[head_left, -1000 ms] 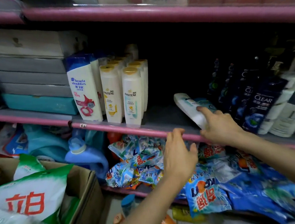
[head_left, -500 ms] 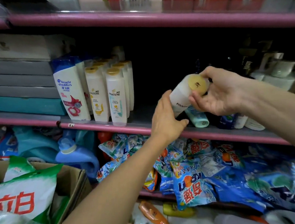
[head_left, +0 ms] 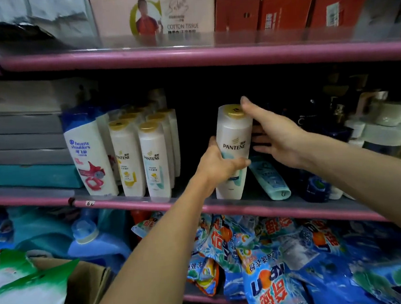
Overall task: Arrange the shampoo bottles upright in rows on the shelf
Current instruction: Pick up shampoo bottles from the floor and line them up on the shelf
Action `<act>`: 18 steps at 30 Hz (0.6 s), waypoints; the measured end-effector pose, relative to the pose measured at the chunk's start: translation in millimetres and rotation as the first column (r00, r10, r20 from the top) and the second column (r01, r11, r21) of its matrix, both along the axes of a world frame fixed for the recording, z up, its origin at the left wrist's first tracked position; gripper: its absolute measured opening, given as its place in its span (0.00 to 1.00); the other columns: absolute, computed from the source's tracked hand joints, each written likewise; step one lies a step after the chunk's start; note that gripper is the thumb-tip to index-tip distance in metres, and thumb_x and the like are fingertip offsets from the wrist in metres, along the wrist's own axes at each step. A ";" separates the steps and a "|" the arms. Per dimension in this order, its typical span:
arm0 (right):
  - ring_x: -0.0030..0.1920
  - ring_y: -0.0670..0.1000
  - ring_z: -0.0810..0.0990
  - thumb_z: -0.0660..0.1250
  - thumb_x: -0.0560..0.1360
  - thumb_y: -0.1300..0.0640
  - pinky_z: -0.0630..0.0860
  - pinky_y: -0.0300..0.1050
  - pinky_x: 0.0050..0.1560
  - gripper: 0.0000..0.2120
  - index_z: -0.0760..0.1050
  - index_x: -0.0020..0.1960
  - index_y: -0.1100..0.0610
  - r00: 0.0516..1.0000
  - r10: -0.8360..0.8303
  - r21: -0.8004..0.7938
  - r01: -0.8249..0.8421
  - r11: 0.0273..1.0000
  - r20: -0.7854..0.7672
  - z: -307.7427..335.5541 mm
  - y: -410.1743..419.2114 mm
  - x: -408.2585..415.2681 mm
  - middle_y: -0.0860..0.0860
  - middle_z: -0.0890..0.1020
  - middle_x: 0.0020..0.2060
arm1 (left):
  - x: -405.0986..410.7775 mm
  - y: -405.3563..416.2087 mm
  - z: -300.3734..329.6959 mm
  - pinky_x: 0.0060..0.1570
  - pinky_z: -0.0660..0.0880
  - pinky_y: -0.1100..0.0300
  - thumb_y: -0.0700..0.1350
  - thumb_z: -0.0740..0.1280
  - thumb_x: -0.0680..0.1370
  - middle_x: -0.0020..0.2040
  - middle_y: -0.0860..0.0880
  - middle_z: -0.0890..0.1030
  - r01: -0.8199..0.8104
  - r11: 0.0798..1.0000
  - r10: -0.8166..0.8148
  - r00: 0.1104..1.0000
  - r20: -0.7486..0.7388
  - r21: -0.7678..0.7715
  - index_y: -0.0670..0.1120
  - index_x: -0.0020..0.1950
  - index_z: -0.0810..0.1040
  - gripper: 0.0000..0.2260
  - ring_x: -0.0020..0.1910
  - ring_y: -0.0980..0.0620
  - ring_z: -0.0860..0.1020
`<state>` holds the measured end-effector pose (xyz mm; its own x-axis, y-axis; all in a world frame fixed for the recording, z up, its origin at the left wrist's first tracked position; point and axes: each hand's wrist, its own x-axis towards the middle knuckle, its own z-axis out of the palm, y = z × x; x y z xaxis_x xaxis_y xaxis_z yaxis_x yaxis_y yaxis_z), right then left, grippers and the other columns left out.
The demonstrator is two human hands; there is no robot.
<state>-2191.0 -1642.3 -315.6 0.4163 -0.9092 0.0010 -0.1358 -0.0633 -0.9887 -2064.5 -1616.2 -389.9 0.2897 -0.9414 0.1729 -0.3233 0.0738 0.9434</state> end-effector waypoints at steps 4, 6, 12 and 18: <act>0.50 0.51 0.81 0.69 0.72 0.46 0.79 0.45 0.48 0.17 0.76 0.57 0.54 0.991 -0.107 -0.036 0.111 0.993 0.084 5.0 -9.1 16.5 0.53 0.82 0.53 | 2.6 -6.7 0.5 0.55 0.77 0.53 0.44 0.77 0.68 0.54 0.46 0.81 -0.006 1.000 0.007 1.000 -0.024 0.024 0.45 0.64 0.67 0.29 0.52 0.49 0.80; 0.48 0.53 0.82 0.68 0.74 0.48 0.81 0.50 0.49 0.08 0.77 0.46 0.52 0.981 -0.185 -0.196 0.192 0.962 0.054 4.5 -10.2 20.1 0.54 0.83 0.49 | 3.4 -8.8 0.7 0.56 0.77 0.52 0.45 0.77 0.68 0.55 0.47 0.80 -0.010 0.999 0.011 1.000 -0.021 0.040 0.45 0.65 0.65 0.31 0.53 0.48 0.80; 0.47 0.49 0.83 0.66 0.75 0.44 0.81 0.47 0.45 0.12 0.75 0.49 0.53 0.992 -0.093 -0.177 0.106 0.979 0.080 -0.9 -12.5 20.8 0.51 0.83 0.48 | 5.2 -10.0 1.6 0.57 0.76 0.51 0.46 0.76 0.70 0.57 0.46 0.79 -0.012 0.997 0.013 1.000 -0.012 0.079 0.46 0.65 0.62 0.30 0.55 0.47 0.78; 0.47 0.43 0.80 0.74 0.70 0.52 0.78 0.32 0.38 0.21 0.71 0.59 0.54 0.986 0.035 -0.190 -0.066 0.979 -0.161 -71.9 -17.2 6.8 0.47 0.81 0.50 | -2.8 7.7 0.8 0.58 0.74 0.45 0.43 0.70 0.74 0.63 0.40 0.72 -0.070 0.991 0.039 0.965 0.259 0.113 0.40 0.67 0.57 0.28 0.61 0.40 0.74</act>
